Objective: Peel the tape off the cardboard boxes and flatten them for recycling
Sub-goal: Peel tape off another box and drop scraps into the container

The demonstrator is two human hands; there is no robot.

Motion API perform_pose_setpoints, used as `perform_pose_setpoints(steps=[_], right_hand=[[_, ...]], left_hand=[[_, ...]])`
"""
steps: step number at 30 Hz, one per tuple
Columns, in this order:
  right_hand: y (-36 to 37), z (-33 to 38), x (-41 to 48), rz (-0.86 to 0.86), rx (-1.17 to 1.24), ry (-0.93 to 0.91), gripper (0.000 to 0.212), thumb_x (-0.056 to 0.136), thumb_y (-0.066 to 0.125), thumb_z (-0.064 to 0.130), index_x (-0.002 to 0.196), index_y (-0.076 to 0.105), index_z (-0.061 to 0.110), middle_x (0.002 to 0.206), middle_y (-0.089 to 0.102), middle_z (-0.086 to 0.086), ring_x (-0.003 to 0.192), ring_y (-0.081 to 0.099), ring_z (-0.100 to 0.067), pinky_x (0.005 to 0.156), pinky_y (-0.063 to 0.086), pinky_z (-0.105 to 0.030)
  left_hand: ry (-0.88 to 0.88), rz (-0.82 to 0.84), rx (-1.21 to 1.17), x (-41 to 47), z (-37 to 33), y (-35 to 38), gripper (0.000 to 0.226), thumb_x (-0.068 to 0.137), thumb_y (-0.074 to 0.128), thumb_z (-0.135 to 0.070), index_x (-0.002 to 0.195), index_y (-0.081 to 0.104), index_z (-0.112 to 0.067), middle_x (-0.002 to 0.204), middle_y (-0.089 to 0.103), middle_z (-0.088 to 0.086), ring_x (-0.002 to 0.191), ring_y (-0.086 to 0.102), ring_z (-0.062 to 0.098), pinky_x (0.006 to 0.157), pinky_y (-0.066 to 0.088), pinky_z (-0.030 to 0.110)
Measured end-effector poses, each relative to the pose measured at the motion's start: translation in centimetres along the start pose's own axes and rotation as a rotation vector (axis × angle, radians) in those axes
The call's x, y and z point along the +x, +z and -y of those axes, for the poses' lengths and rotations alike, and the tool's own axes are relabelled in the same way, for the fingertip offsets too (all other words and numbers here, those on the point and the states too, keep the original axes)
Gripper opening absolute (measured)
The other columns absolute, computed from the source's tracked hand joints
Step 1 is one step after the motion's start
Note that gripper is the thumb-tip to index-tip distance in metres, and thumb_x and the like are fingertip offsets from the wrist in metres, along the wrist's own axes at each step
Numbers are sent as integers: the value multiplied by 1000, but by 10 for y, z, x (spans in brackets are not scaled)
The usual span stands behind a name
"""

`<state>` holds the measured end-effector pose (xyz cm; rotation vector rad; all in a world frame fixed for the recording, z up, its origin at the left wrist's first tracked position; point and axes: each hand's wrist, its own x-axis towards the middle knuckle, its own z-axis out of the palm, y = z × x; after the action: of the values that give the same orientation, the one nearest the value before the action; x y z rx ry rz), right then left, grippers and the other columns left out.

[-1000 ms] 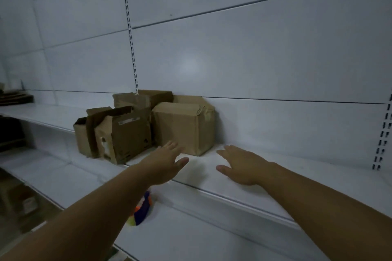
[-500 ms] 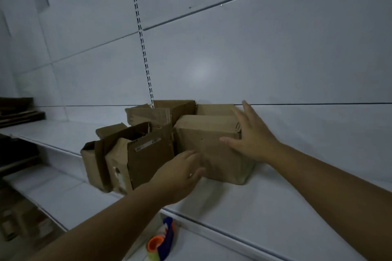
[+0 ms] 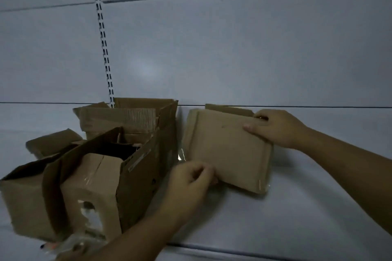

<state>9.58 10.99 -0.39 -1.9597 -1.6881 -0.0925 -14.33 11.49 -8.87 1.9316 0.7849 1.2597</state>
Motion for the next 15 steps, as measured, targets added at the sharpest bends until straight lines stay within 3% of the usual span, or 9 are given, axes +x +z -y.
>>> perform_pose_setpoints(steps=[2,4,6,9,11,15], right_hand=[[-11,-15,-11,-12,283,89,43,81,58,61,95,67,21,95,67,5,89,62,-16,73,47,-30],[-22,-28,-26,25,577,221,44,84,58,51,97,69,11,93,69,-7,86,63,-24,74,48,-34],[-25,-42,-37,-30,826,369,44,86,60,41,103,68,1,96,68,-17,87,62,-32,79,47,-39],[-13,-59,-53,-222,1094,611,26,89,60,17,102,67,-3,91,68,-17,80,62,-28,73,48,-36],[1,-64,-64,-219,1218,738,23,91,57,15,102,65,-3,88,67,-15,77,61,-26,69,48,-36],[13,-73,-73,-236,1509,813,21,95,50,14,104,62,-1,84,68,-14,76,64,-26,72,53,-38]], left_hand=[[-5,-151,-240,-1,-4,3,24,90,58,-7,69,68,-4,63,66,3,62,60,9,62,49,23],[-76,-289,-445,2,-1,8,19,91,53,-1,76,65,-2,64,63,2,64,59,11,60,49,20],[-189,-366,-568,10,5,12,11,91,53,-2,84,62,-3,72,61,5,68,56,15,63,48,25],[-374,-286,-647,20,15,27,2,90,58,-5,91,58,-7,83,60,10,75,56,21,70,44,34],[-484,-187,-637,23,22,37,4,90,60,-9,94,58,-10,88,62,10,77,58,22,71,45,34],[-474,-198,-560,24,26,42,16,88,65,-18,103,58,-19,106,62,0,96,59,16,79,46,32]])
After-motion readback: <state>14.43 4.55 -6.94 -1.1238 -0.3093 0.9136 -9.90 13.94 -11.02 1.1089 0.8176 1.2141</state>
